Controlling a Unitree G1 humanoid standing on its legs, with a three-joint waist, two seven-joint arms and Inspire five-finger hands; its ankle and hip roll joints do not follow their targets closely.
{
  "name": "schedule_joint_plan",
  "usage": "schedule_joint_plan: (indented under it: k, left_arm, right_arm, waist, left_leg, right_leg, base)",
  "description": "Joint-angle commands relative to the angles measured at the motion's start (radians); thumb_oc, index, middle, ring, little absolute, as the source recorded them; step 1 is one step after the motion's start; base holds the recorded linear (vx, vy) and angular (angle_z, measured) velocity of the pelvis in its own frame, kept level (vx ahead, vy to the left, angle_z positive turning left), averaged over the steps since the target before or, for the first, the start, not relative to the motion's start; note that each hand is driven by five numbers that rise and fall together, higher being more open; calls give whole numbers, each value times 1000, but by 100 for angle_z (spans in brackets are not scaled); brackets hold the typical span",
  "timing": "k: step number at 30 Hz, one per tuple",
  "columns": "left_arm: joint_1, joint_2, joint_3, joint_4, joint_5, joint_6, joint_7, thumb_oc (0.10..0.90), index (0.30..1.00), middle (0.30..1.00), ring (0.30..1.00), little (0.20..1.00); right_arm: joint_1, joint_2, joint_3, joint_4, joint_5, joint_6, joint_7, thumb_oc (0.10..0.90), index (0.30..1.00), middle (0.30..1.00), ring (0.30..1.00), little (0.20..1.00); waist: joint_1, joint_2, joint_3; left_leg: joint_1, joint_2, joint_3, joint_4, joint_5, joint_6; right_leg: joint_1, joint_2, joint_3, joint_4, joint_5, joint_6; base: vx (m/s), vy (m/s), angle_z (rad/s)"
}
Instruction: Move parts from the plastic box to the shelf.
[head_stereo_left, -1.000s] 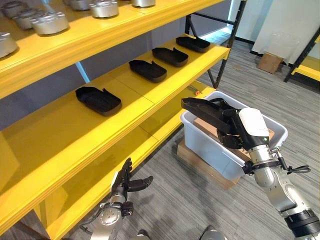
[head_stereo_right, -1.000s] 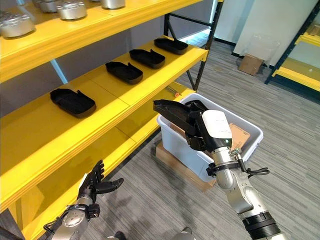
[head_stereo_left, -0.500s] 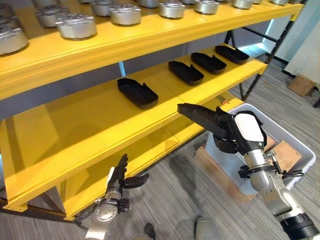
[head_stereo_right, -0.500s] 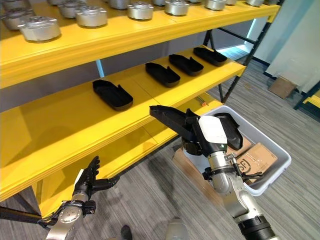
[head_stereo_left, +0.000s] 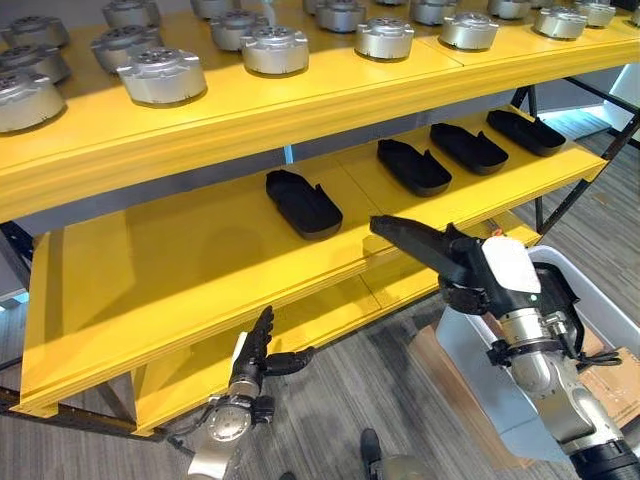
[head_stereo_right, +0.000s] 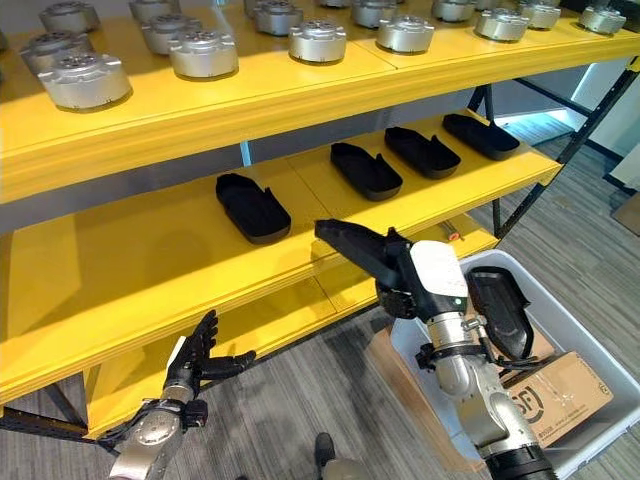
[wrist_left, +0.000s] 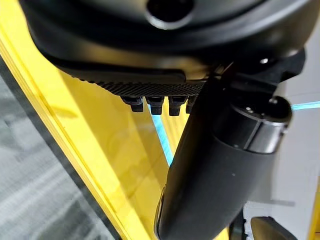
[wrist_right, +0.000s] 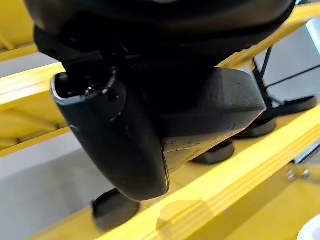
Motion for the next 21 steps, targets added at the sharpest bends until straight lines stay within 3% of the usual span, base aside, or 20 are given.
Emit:
schedule_joint_plan:
  k: [1,7,8,9,11,13,14,16,18,19,21]
  left_arm:
    - [-43,54,5,-74,10,-85,6,900,1000,1000,1000,1000]
    - [-16,49,12,-84,-8,-85,1,900,1000,1000,1000,1000]
    - [-10,48,12,-89,-15,-87,-1,900,1000,1000,1000,1000]
    - [-9,49,10,-95,-30,-87,-7,900,1000,1000,1000,1000]
    - [-21,52,0,-97,-36,-85,-13,900,1000,1000,1000,1000]
    - [-24,56,-1,-101,-40,-80,-19,900,1000,1000,1000,1000]
    - [-24,56,-1,-103,-43,-77,-18,900,1000,1000,1000,1000]
    - [-21,55,-1,-113,-40,-80,-14,900,1000,1000,1000,1000]
    - [-21,51,0,-119,-39,-79,-1,900,1000,1000,1000,1000]
    - [-23,48,0,-118,-38,-77,7,900,1000,1000,1000,1000]
    - [-23,46,3,-116,-38,-76,8,900,1000,1000,1000,1000]
  right_arm:
    - [-136,-29,-76,-91,13,-78,-83,400,300,300,300,300]
    - [-157,-35,-66,-99,17,-85,-86,400,300,300,300,300]
    - [-161,-36,-61,-105,21,-88,-87,400,300,300,300,300]
    - [-164,-46,-59,-111,23,-89,-92,400,300,300,300,300]
    - [-173,-55,-61,-118,20,-88,-103,400,300,300,300,300]
    - [-170,-58,-67,-118,11,-84,-116,400,300,300,300,300]
    - [-162,-57,-73,-119,6,-79,-126,400,300,300,300,300]
    - [-144,-53,-82,-124,0,-69,-137,400,300,300,300,300]
    - [-139,-53,-82,-133,-3,-67,-150,400,300,300,300,300]
    - [-136,-54,-82,-139,-1,-70,-155,400,300,300,300,300]
    - [-129,-59,-84,-144,-2,-67,-152,400,300,300,300,300]
  waist:
    - [34,-26,-117]
    - [51,-19,-113]
    - [56,-22,-105]
    - [72,-26,-76]
    - [75,-30,-45]
    - [56,-27,-37]
    - [43,-24,-41]
    - [34,-3,-48]
    - [25,27,-50]
    - [18,44,-47]
    - [18,62,-46]
  left_leg:
    - [31,-28,40,78,-100,25]
    - [11,-2,19,123,-103,4]
    - [-15,0,11,172,-105,-1]
    - [-97,-2,-9,307,-56,-31]
    - [-163,-1,-16,406,-23,-46]
    - [-173,84,30,380,7,-47]
    - [-161,161,67,321,39,-55]
    - [-128,260,98,176,135,-83]
    - [-123,348,125,58,270,-116]
    - [-114,387,159,25,335,-136]
    - [-87,399,184,-5,364,-150]
  right_leg:
    - [-45,-68,1,107,-51,96]
    - [-22,-56,-23,105,-80,75]
    - [-15,-57,-24,102,-83,68]
    - [0,-61,-37,94,-87,47]
    - [3,-70,-71,95,-84,32]
    - [-3,-78,-107,105,-91,35]
    - [-3,-90,-121,109,-94,43]
    - [4,-100,-128,118,-111,63]
    - [-12,-113,-131,156,-137,78]
    - [-28,-122,-138,186,-147,81]
    - [-47,-124,-141,216,-158,80]
  base:
    - [27,-122,10]
    - [1,-134,18]
    - [-114,-135,15]
    - [-173,-175,25]
    - [-188,-127,56]
    - [-91,-10,81]
    - [8,93,72]
    - [50,165,58]
    - [47,228,36]
    - [16,218,32]
    - [6,118,22]
